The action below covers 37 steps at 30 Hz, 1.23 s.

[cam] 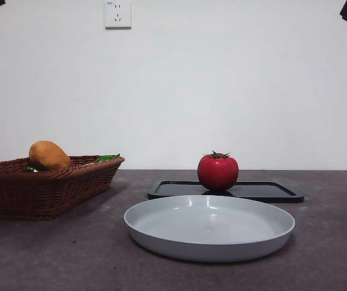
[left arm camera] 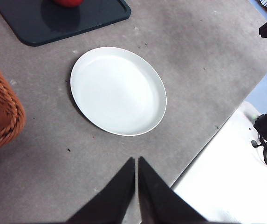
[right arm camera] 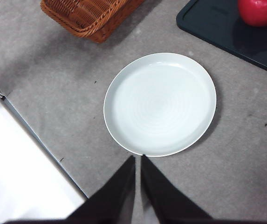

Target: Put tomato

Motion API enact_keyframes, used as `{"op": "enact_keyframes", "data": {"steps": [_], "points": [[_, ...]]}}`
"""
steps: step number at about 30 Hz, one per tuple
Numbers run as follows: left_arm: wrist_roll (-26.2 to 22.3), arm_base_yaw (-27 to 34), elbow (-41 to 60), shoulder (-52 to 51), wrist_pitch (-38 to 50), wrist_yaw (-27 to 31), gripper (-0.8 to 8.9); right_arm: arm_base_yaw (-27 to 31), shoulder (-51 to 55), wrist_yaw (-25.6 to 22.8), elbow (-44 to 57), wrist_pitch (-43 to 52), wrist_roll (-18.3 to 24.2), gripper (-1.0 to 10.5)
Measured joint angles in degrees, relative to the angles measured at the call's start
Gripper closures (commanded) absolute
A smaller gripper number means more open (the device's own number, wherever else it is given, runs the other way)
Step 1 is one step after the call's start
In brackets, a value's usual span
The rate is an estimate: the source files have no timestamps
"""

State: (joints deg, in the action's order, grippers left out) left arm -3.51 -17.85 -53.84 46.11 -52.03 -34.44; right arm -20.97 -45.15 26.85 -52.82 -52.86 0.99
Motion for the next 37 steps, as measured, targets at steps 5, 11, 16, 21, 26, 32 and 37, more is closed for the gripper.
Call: {"op": "enact_keyframes", "data": {"steps": [5,11,16,21,26,32,37], "points": [[-1.77,0.90,0.00,-1.16,2.12,0.90,8.06,0.00,0.00,0.00,0.00,0.00,0.00,9.4],[-9.03,8.31,0.90,-8.57,19.21,4.22,8.06,0.00,0.00,0.00,0.00,0.00,0.00,9.4],[-10.19,14.19,8.31,-16.50,36.17,11.87,8.06,0.00,0.00,0.00,0.00,0.00,0.00,9.4],[-9.97,17.22,18.69,-24.26,44.72,22.82,8.06,0.00,0.00,0.00,0.00,0.00,0.00,9.4],[-9.25,18.27,29.33,-30.80,45.03,28.11,8.06,0.00,0.00,0.00,0.00,0.00,0.00,9.4],[-8.41,18.27,39.58,-36.92,45.07,28.15,8.06,0.00,0.00,0.00,0.00,0.00,0.00,9.4],[-6.73,18.27,45.81,-40.70,44.89,28.15,8.06,0.00,0.00,0.00,0.00,0.00,0.00,9.4]]}}
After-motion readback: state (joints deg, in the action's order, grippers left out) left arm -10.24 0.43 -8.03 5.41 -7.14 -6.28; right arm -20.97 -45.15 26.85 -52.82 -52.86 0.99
